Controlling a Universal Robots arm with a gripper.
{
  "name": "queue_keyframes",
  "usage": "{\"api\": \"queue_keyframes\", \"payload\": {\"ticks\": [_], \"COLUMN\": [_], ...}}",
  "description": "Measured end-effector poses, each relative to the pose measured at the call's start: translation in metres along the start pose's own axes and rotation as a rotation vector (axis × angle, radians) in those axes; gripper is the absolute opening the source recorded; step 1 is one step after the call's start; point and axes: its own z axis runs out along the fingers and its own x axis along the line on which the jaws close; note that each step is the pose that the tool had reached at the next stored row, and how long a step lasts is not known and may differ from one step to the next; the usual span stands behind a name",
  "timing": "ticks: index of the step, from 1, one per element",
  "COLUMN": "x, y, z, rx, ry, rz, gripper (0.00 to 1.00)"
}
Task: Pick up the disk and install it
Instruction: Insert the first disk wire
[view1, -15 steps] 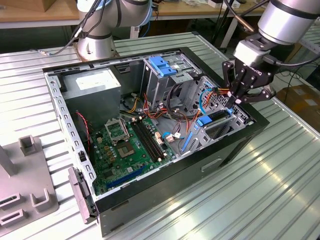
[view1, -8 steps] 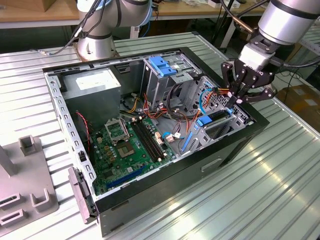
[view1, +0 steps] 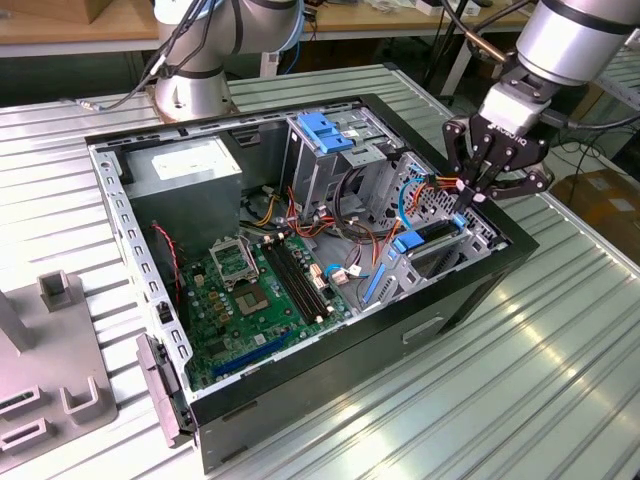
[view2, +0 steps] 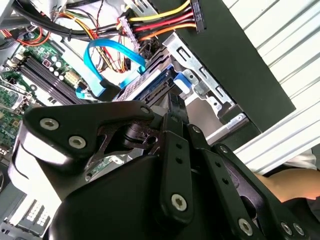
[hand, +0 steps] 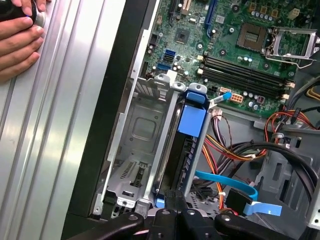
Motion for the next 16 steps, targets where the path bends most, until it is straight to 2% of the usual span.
{"api": "queue_keyframes", "payload": {"ticks": [3, 11, 14, 15, 16], "x": [-0.0005, -0.0001, -0.0001, -0.0001, -0.0001], "y": [-0.0041, -0.0061, -0.0063, -0.0064, -0.0064], "z": [0.0, -0.0082, -0.0084, -0.0084, -0.0084], "rx": [0.0001, -0.0046, -0.0039, -0.0031, -0.0029], "ry": [0.0, -0.0017, -0.0019, -0.0024, -0.0026], "rz": [-0.004, -0.012, -0.05, -0.09, -0.104], "gripper": [0.11, 0.11, 0.11, 0.11, 0.11]}}
